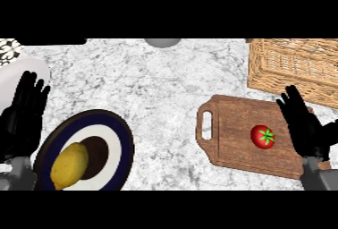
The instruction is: Pick the tomato from the cutting board and place it in the basket
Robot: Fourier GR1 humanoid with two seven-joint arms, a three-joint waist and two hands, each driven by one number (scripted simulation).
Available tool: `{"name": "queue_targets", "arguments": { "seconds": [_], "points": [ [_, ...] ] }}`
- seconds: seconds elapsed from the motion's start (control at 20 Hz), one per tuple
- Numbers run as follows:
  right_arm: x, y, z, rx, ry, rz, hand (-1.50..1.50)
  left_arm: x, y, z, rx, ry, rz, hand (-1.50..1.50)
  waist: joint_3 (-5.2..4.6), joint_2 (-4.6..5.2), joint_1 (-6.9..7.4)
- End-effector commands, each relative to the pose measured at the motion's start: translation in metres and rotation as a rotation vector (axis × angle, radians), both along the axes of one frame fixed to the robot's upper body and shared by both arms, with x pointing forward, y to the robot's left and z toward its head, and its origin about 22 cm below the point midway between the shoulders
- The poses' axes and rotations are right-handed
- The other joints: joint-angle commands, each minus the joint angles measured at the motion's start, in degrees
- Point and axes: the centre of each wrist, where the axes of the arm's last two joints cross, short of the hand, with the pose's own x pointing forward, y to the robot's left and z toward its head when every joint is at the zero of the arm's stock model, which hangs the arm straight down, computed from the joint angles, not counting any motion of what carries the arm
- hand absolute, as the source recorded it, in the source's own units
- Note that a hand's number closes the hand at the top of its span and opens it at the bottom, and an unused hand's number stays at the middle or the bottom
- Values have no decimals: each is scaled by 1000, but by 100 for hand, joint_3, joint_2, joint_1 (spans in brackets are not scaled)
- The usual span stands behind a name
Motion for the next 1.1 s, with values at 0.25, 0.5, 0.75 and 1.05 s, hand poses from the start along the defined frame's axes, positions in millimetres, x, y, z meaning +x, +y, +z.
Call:
{"name": "queue_targets", "arguments": {
  "seconds": [0.25, 0.5, 0.75, 1.05],
  "points": [
    [21, -73, 104, 184, -727, -67, 150, 0, 26, -16, 173, 218, -67, 0, -6, 46, -132],
    [16, -11, 76, -425, -773, 236, -150, 9, 11, -26, 130, 251, -166, 0, -57, 78, 113],
    [15, 66, 107, -370, -762, 57, -150, 33, 24, -29, 141, 268, -180, 0, -64, 43, 77],
    [5, 41, 169, -513, -431, 107, -150, 27, 19, -43, 138, 265, -153, 0, -77, 21, 8]
  ]
}}
